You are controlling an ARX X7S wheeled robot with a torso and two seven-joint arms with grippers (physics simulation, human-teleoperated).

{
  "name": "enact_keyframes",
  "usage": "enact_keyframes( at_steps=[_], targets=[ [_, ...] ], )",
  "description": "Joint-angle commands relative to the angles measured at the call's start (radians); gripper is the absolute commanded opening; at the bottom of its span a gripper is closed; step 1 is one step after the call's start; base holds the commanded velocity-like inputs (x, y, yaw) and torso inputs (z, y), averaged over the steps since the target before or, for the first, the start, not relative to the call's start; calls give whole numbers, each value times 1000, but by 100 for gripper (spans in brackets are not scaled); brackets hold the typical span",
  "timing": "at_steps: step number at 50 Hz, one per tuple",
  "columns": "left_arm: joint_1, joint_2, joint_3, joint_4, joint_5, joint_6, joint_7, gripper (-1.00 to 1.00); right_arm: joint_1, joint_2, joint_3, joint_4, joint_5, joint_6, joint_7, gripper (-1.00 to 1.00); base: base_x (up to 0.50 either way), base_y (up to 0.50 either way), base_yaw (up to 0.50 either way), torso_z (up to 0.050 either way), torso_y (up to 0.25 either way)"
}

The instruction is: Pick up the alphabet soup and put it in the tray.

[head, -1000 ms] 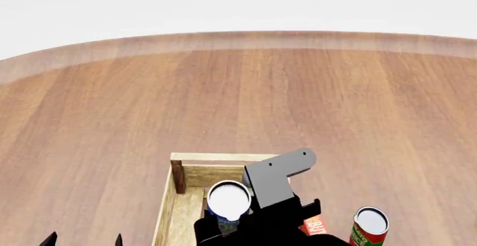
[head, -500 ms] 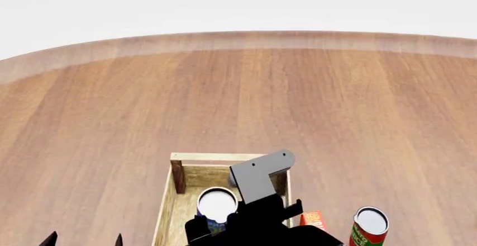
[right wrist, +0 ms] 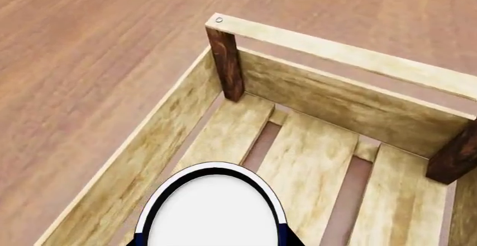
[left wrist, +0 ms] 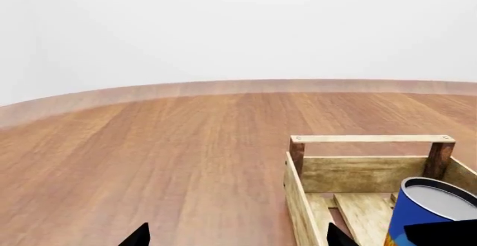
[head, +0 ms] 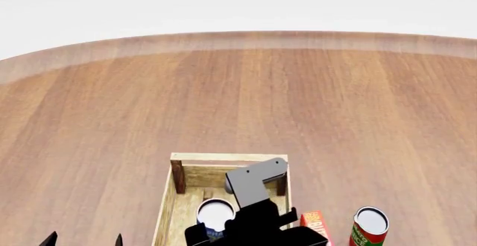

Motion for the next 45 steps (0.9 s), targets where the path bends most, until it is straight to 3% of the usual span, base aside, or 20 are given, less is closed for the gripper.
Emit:
enact_keyframes(
  at_steps=[1,18,45],
  targets=[
    [-2,-2,3,-1,-3,1,-1,100,44,-41,-8,123,-16,-54,-42,-100,0,0,0,0,0],
    [0,-6,8,2,-5,2,-6,100,100,-97,-41,327,4,-111,-83,-100,0,0,0,0,1],
    [-2,-11,15,-1,-9,8,-10,100,124,-98,-148,389,118,-134,-65,-100,0,0,0,0,0]
  ],
)
